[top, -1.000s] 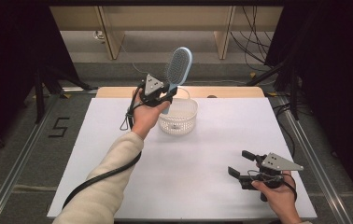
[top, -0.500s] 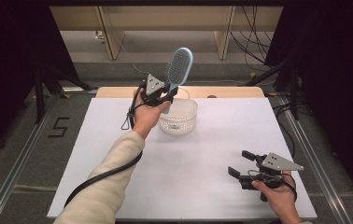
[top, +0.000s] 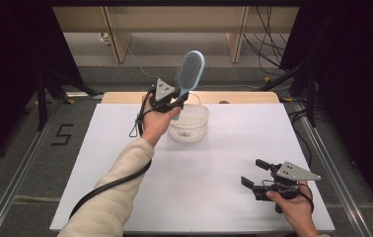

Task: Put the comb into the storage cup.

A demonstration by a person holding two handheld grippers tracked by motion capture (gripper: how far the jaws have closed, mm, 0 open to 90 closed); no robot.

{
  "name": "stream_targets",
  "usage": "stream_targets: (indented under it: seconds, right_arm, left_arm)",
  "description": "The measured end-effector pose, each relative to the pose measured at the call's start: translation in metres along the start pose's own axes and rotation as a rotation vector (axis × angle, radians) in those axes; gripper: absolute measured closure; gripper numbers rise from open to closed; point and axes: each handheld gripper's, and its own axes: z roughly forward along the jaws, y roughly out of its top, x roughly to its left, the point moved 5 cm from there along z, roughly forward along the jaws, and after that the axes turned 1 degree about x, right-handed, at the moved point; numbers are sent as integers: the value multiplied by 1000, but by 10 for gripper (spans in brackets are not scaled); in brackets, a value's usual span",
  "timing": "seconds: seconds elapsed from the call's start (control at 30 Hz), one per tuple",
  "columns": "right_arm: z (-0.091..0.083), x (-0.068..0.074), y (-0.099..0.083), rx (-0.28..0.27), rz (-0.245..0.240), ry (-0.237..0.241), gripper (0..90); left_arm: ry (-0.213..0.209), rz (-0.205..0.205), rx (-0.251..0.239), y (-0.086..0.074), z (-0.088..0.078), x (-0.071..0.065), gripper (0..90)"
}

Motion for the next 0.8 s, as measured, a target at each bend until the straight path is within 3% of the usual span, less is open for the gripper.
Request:
stream_targets:
  seconds: [0.8]
  right_arm:
    - [0, 0, 0, 0, -1, 1, 148]
  left_arm:
    - [-16, 14, -1, -3, 5, -1, 696]
